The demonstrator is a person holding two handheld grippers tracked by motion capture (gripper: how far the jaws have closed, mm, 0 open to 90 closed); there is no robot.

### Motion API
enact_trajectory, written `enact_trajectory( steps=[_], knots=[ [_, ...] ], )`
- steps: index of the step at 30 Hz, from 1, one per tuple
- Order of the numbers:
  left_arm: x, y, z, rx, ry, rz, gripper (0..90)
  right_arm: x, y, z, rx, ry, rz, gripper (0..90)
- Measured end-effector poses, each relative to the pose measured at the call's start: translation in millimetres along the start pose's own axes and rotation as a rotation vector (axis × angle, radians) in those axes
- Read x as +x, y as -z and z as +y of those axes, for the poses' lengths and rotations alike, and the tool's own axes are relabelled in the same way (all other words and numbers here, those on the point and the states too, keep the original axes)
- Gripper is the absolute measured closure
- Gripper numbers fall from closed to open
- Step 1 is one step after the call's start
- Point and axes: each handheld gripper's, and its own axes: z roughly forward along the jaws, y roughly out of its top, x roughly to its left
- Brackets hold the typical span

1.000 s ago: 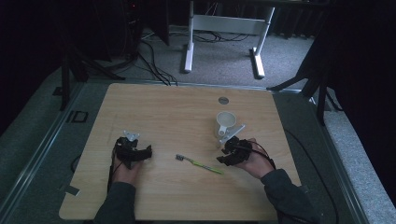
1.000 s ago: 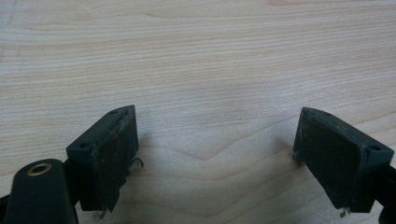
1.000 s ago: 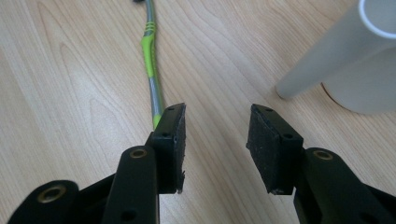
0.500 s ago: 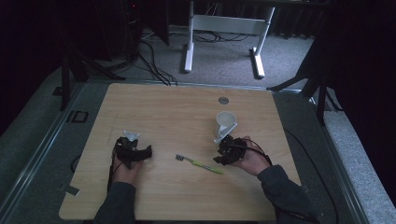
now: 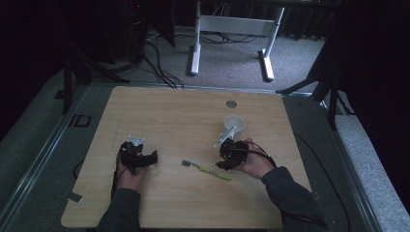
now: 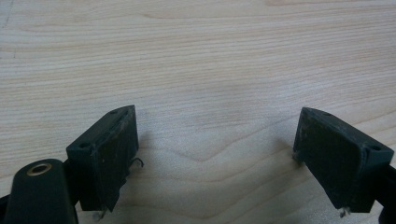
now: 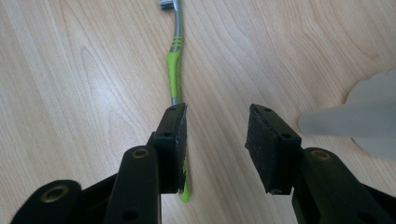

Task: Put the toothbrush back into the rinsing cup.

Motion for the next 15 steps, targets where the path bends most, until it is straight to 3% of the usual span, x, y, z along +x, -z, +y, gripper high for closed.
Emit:
enact_trajectory(
  steps=[15],
  knots=[
    [-0.1, 0.0, 0.1, 0.000, -0.001, -0.001, 14.5, 2.6, -0.8, 14.6, 0.032, 0.036, 0.008, 57.7]
  ],
)
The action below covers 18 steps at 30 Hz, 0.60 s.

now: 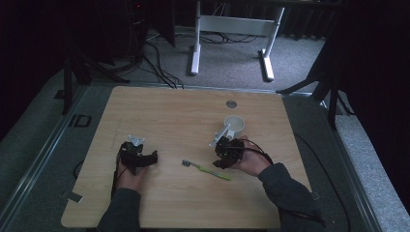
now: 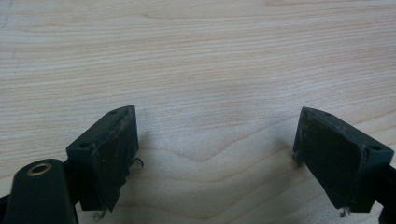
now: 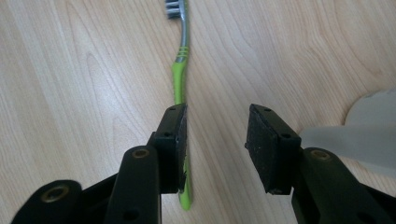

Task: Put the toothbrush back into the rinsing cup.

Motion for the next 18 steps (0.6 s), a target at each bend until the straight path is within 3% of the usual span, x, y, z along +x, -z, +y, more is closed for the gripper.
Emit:
enact_trajectory(
  steps=[18],
  knots=[
    [0.0, 0.0, 0.1, 0.001, -0.001, -0.001, 14.5, 3.1, 1.9, 16.9, 0.034, 0.031, 0.001, 57.6]
  ],
)
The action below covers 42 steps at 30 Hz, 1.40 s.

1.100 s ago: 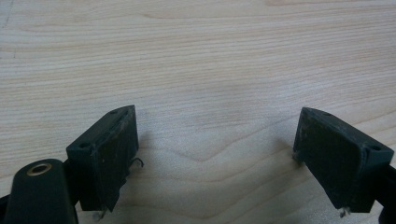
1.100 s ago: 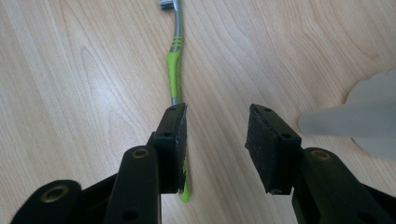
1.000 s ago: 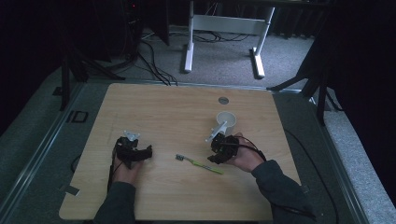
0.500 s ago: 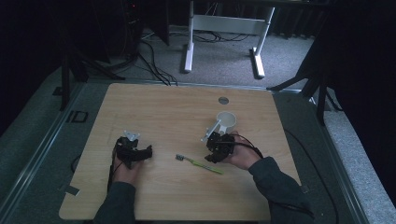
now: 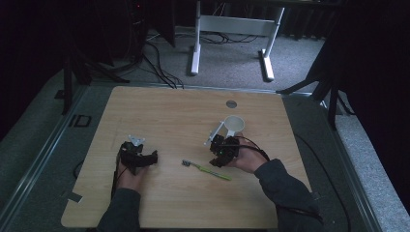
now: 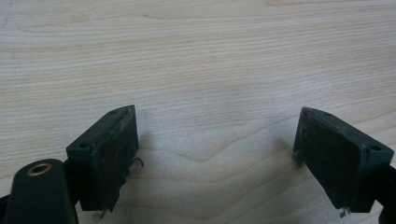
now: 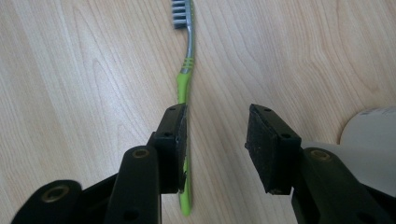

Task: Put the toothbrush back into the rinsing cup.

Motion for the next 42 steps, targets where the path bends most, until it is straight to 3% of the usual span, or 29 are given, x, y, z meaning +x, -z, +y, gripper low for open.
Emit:
enact_trajectory(
  steps=[21, 42],
  knots=[
    [-0.1, -0.1, 0.0, -0.001, 0.000, 0.000, 14.5, 4.9, -5.8, 23.8, 0.060, 0.041, 0.037, 63.8],
    [-0.3, -0.3, 0.1, -0.002, -0.002, -0.002, 14.5, 7.0, -24.8, 35.5, 0.169, 0.062, 0.073, 66.5]
  ],
)
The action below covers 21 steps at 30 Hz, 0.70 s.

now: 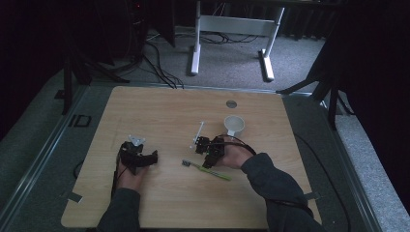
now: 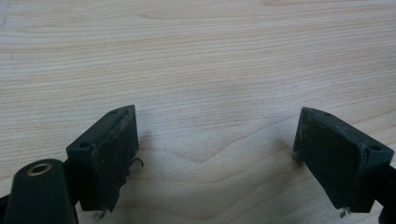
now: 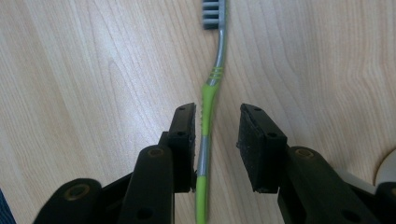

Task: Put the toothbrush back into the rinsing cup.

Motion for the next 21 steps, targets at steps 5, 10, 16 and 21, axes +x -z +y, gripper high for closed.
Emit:
enact_trajectory(
  steps=[5, 10, 16, 21],
  knots=[
    [0.0, 0.0, 0.0, 0.000, 0.000, 0.000, 14.5, 1.1, -3.6, 2.8, 0.014, 0.003, 0.007, 66.8],
    [0.0, 0.0, 0.0, 0.000, 0.000, 0.000, 14.5, 1.1, -6.1, 4.6, 0.019, 0.007, 0.008, 66.8],
    [0.0, 0.0, 0.0, 0.000, -0.001, 0.000, 14.5, 3.6, -10.3, 8.0, 0.042, 0.022, 0.002, 67.3],
    [0.0, 0.0, 0.0, 0.000, 0.000, 0.000, 14.5, 4.2, -12.3, 9.3, 0.048, 0.024, 0.001, 68.4]
  ],
)
